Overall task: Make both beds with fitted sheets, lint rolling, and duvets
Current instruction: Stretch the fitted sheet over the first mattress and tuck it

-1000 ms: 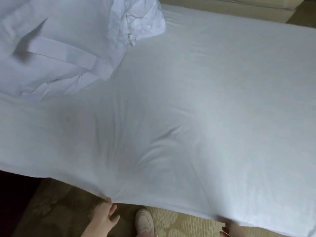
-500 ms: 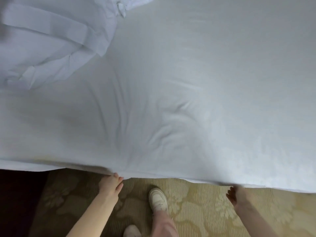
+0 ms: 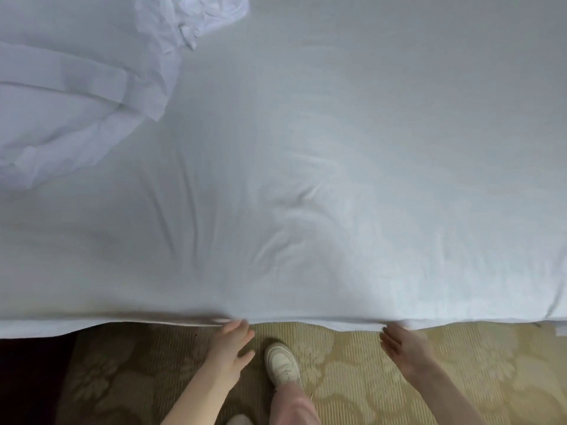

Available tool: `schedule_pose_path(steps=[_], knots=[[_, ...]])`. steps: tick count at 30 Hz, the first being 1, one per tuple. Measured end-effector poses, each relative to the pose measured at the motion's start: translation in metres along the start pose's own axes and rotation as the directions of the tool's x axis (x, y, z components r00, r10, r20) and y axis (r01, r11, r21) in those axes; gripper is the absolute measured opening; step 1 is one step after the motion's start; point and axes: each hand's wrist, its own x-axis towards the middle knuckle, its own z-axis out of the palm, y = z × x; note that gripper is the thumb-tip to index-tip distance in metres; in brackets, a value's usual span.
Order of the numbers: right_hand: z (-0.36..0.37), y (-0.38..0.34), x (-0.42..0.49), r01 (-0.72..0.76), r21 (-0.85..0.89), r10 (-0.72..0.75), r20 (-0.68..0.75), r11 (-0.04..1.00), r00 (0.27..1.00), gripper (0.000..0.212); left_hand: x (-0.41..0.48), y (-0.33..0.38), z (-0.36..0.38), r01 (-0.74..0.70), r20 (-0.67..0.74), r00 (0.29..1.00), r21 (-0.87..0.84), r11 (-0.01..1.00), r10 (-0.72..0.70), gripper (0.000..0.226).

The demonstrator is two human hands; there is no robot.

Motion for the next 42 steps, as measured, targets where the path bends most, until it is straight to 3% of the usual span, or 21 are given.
schedule_pose_path(steps=[2, 5, 7, 12, 15, 18, 19, 20, 21, 22, 23, 24, 25, 28, 31, 34, 37, 42], knots=[[0.014, 0.003, -0.010, -0.046, 0.104, 0.033, 0.129, 0.994, 0.991, 0.011, -0.008, -0.007, 0.023, 0.038, 0.166, 0.985, 0.069, 0.997, -0.049, 0.031], [0.028, 0.010, -0.014, -0.041, 0.161, 0.015, 0.158, 0.986, 0.987, 0.014, -0.009, -0.015, 0.047, 0.065, 0.183, 0.980, 0.054, 0.996, -0.074, 0.030], [0.028, 0.012, -0.010, 0.000, 0.152, -0.021, 0.141, 0.988, 0.990, 0.014, -0.006, -0.022, 0.052, 0.033, 0.141, 0.989, 0.008, 0.999, -0.034, 0.017], [0.025, 0.016, -0.012, 0.092, 0.059, -0.097, 0.099, 0.994, 0.990, 0.015, -0.009, -0.026, 0.061, -0.014, 0.054, 0.998, -0.145, 0.989, 0.022, 0.016], [0.018, 0.026, -0.017, 0.104, 0.023, -0.105, 0.063, 0.994, 0.993, 0.014, -0.006, -0.034, 0.056, -0.017, -0.011, 1.000, -0.068, 0.998, 0.017, 0.016], [0.011, 0.028, -0.019, 0.132, -0.041, -0.130, 0.039, 0.990, 0.991, 0.015, -0.002, -0.038, 0.056, 0.069, -0.136, 0.988, -0.016, 0.998, -0.070, 0.016], [0.009, 0.028, -0.019, 0.132, -0.057, -0.130, 0.042, 0.990, 0.991, 0.015, -0.010, -0.038, 0.055, 0.092, -0.198, 0.979, 0.175, 0.980, -0.056, 0.026], [0.007, 0.027, -0.020, 0.126, -0.066, -0.123, 0.045, 0.990, 0.991, 0.014, -0.007, -0.042, 0.053, 0.014, -0.147, 0.986, 0.532, 0.847, 0.076, 0.034], [0.007, 0.026, -0.020, 0.118, -0.071, -0.115, 0.044, 0.990, 0.992, 0.015, -0.004, -0.043, 0.050, -0.055, -0.074, 0.987, 0.678, 0.733, 0.142, 0.039], [0.006, 0.026, -0.020, 0.113, -0.078, -0.111, 0.037, 0.990, 0.993, 0.016, -0.003, -0.041, 0.048, -0.057, -0.089, 0.986, 0.624, 0.780, 0.144, 0.041], [0.006, 0.027, -0.020, 0.111, -0.087, -0.109, 0.031, 0.990, 0.994, 0.017, -0.007, -0.038, 0.050, 0.038, -0.170, 0.985, 0.384, 0.923, 0.030, 0.041], [0.005, 0.028, -0.020, 0.110, -0.100, -0.108, 0.025, 0.989, 0.994, 0.018, -0.013, -0.037, 0.053, 0.094, -0.172, 0.983, 0.144, 0.985, -0.068, 0.038], [0.006, 0.028, -0.019, 0.111, -0.121, -0.109, 0.016, 0.986, 0.994, 0.017, -0.021, -0.038, 0.055, 0.129, -0.142, 0.983, 0.057, 0.990, -0.120, 0.035], [0.011, 0.029, -0.013, 0.103, -0.195, -0.109, -0.019, 0.975, 0.994, 0.010, -0.027, -0.034, 0.053, 0.144, -0.019, 0.990, 0.066, 0.987, -0.143, 0.032], [0.015, 0.034, -0.008, 0.043, -0.233, -0.058, -0.059, 0.972, 0.997, 0.007, -0.016, -0.028, 0.040, 0.157, 0.010, 0.987, 0.036, 0.987, -0.158, 0.036], [0.025, 0.037, -0.011, 0.073, -0.139, -0.077, -0.026, 0.988, 0.997, 0.015, 0.000, -0.017, 0.014, 0.088, -0.015, 0.996, -0.105, 0.991, -0.090, 0.029], [0.044, 0.040, -0.021, 0.143, -0.027, -0.141, 0.075, 0.989, 0.987, 0.023, 0.010, 0.000, -0.009, 0.036, 0.047, 0.999, -0.291, 0.956, -0.024, 0.015], [0.060, 0.056, -0.025, -0.016, -0.066, 0.027, 0.164, 0.998, 0.986, 0.047, 0.022, 0.009, -0.038, 0.018, 0.019, 1.000, -0.361, 0.932, -0.012, 0.039]])
